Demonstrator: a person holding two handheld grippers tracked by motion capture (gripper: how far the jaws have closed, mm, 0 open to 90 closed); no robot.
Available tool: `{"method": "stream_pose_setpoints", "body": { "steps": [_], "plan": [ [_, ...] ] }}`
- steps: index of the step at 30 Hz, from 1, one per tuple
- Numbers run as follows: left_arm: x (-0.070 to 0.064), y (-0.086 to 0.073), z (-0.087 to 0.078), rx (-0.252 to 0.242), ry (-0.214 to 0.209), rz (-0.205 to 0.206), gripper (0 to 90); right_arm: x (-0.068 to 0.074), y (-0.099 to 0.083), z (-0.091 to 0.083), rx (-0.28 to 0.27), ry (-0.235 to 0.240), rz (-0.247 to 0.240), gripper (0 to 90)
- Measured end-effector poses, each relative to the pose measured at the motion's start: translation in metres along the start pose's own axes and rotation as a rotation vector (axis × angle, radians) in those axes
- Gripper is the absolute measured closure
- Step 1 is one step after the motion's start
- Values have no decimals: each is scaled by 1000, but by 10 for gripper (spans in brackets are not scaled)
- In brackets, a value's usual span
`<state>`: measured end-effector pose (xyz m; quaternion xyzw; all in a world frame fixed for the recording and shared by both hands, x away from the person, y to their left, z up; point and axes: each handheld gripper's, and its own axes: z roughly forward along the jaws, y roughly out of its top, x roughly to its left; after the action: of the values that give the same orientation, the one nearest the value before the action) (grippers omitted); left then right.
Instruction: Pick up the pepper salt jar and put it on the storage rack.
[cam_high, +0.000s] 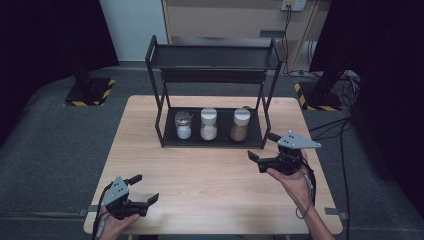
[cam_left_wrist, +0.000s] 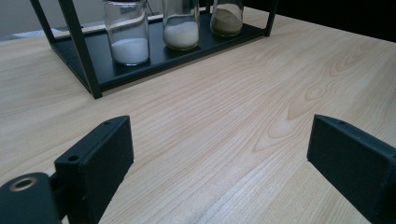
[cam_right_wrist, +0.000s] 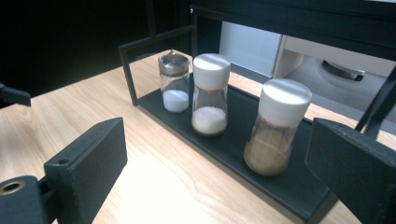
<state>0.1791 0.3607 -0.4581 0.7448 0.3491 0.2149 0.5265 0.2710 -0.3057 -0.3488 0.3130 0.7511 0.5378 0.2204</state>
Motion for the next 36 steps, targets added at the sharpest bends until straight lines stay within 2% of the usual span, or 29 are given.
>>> {"method": "stream_pose_setpoints", "body": {
  "steps": [8, 28, 30, 36],
  "plan": [
    [1, -1, -1, -5, 5, -3, 63, 7, -19, -22, -15, -9, 4, 47],
    [0, -1, -3, -9, 9, -3, 64, 23, -75, -69, -32, -142, 68, 44],
    [0, -1, -3, -7, 8, -1, 64, 25, -82, -72, -21, -160, 77, 44],
    [0, -1, -3, -3, 7, 3, 64, 23, -96, -75, -18, -175, 110, 44]
  ]
}}
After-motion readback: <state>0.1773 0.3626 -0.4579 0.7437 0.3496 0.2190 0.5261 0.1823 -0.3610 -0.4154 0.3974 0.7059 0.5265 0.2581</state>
